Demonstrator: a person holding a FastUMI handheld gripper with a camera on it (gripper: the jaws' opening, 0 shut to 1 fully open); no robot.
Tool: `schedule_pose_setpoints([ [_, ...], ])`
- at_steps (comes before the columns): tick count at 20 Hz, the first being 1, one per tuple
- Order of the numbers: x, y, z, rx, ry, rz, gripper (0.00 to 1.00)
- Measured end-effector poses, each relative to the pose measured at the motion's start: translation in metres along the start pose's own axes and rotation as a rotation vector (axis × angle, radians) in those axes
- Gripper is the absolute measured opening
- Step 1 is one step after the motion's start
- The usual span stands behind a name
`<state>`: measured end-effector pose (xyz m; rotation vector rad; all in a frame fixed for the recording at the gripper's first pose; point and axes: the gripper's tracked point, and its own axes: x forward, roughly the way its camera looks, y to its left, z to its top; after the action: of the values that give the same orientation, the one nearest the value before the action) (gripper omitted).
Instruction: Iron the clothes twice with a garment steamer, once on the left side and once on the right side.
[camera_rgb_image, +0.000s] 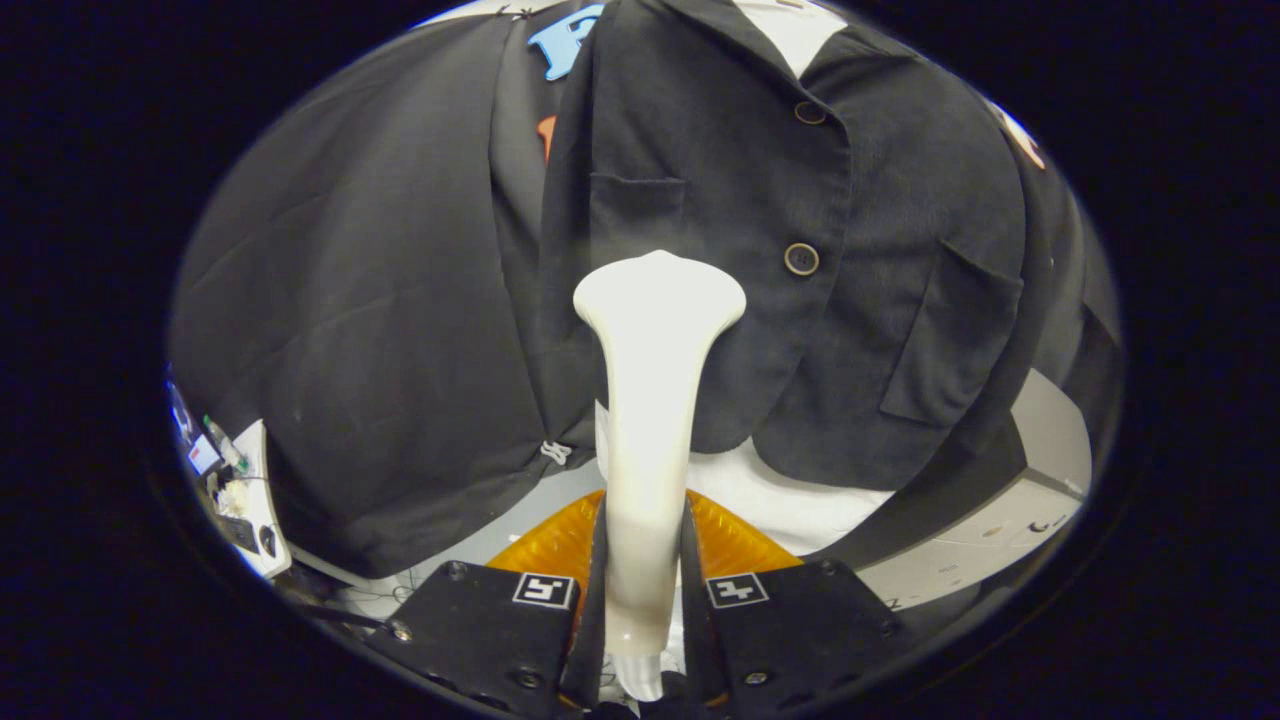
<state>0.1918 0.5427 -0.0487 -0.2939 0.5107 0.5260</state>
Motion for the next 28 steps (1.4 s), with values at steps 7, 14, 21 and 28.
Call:
schedule_pose_setpoints([
  [7,-0.021,-0.011,0.004,0.028,-0.030,-0.006,0.35],
  [14,-0.081,-0.077,-0.017,0.087,-0.073,-0.037,0.35],
  [21,-0.155,-0.187,-0.075,0.189,-0.114,-0.124,0.35],
  [28,-0.260,-0.294,-0.182,0.301,-0.109,-0.225,0.35],
])
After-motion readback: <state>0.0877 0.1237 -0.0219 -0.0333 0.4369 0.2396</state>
